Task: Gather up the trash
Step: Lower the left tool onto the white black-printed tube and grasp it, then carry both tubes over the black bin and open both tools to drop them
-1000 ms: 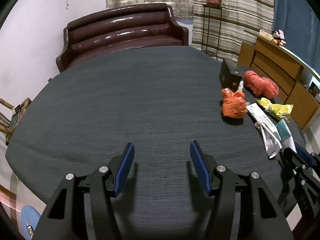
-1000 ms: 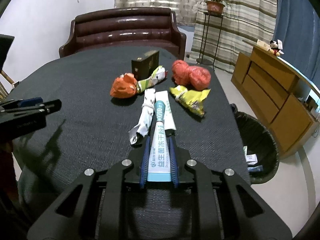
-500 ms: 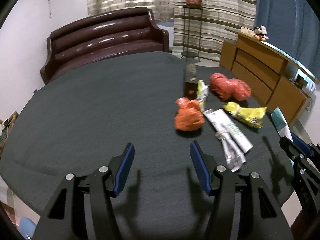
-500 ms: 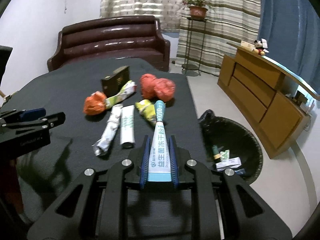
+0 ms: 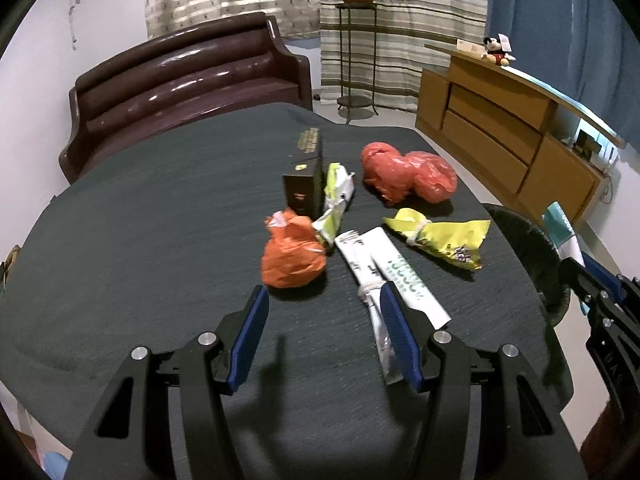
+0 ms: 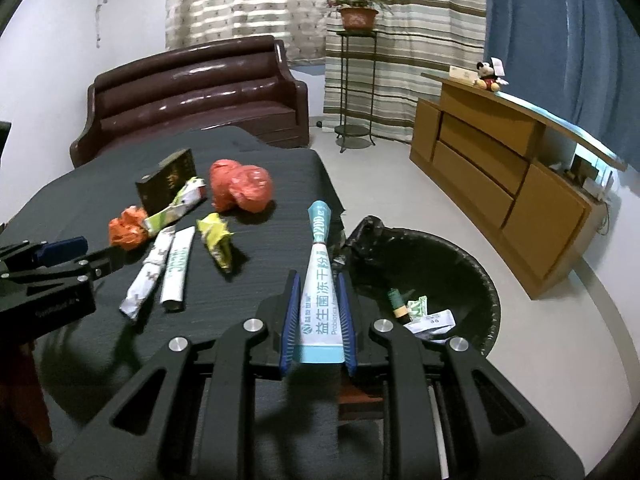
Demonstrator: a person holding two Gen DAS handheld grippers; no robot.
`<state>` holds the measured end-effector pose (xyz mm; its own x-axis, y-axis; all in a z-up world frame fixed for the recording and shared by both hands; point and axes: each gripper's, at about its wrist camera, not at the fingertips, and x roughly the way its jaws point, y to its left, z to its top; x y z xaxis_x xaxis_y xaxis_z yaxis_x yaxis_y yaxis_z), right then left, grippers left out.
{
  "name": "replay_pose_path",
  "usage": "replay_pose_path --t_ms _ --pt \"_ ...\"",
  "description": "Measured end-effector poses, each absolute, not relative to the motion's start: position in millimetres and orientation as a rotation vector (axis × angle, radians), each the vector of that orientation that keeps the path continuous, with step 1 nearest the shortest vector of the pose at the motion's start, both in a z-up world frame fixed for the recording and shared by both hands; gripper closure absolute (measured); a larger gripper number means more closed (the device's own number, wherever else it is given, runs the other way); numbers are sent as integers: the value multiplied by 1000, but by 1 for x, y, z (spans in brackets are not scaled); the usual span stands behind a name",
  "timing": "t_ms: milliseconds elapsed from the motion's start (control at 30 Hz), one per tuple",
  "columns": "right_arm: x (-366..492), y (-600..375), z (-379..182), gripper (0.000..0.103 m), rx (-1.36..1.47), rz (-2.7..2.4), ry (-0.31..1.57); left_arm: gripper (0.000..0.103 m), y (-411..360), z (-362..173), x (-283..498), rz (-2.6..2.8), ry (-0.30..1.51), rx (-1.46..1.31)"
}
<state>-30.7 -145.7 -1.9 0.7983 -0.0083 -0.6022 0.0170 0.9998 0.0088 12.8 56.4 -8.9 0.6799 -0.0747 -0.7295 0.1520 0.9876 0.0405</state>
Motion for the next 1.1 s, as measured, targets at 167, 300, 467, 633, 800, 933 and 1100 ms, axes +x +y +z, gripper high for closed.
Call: replay_pose_path --t_ms 167,300,467,633,800,933,1100 --pt "-26 -162 -7 84 52 -24 655 46 44 -18 20 -124 840 119" --pt "-24 -172 -12 84 76 -31 664 46 36 -22 26 -116 851 131" --pt "-20 -179 -17 84 94 -39 672 46 32 -28 32 -118 864 140" --pt "-18 -182 -22 84 105 -41 682 62 32 -33 32 -134 870 132" --pt "-18 -182 -23 84 106 -41 687 84 30 -35 29 -170 859 140" --pt "-18 -182 -22 84 106 -41 685 86 32 -32 24 -176 845 135" --pt "-18 -186 -23 84 107 -51 679 86 37 -23 15 -181 815 124"
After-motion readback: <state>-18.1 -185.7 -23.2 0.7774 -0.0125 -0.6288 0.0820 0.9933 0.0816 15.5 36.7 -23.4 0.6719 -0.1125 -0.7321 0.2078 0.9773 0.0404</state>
